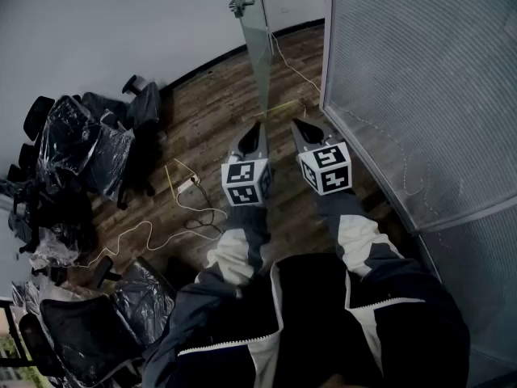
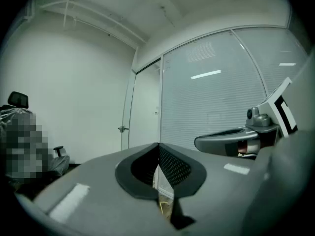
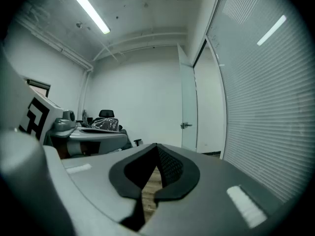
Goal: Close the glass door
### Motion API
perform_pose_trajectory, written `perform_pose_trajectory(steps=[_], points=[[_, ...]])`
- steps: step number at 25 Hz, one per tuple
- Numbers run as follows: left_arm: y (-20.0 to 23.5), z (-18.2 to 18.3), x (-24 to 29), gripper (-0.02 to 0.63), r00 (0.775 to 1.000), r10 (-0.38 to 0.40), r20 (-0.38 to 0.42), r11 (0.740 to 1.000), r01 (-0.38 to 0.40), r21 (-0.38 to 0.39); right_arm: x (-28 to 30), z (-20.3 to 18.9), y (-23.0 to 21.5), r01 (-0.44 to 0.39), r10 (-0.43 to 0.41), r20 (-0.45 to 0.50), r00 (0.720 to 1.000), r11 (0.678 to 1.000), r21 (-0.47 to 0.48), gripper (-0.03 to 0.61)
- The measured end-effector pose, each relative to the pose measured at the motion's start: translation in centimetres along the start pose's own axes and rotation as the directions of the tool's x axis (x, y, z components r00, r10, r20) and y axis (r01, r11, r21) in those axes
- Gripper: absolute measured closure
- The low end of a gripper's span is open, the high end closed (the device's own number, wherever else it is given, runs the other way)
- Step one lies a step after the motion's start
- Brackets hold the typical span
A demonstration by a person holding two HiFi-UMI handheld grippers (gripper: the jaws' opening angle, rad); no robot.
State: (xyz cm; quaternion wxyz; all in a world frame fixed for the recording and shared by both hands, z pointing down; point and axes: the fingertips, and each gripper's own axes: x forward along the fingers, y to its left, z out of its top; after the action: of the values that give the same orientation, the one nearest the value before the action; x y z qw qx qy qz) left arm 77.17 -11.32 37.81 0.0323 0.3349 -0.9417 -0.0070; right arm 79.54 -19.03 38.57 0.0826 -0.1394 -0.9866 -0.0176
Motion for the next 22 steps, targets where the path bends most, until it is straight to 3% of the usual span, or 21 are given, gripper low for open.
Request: perform_pose_trajectory(steps=[22], points=[[3.4,-1.3,-1.7,0.611,1.000,0.020,-0.014,0.999,-0.020,-0.029,2.0,-0.9,3.7,-0.060,0.061,-0.013,0.998,0.998,0.035,0.574]])
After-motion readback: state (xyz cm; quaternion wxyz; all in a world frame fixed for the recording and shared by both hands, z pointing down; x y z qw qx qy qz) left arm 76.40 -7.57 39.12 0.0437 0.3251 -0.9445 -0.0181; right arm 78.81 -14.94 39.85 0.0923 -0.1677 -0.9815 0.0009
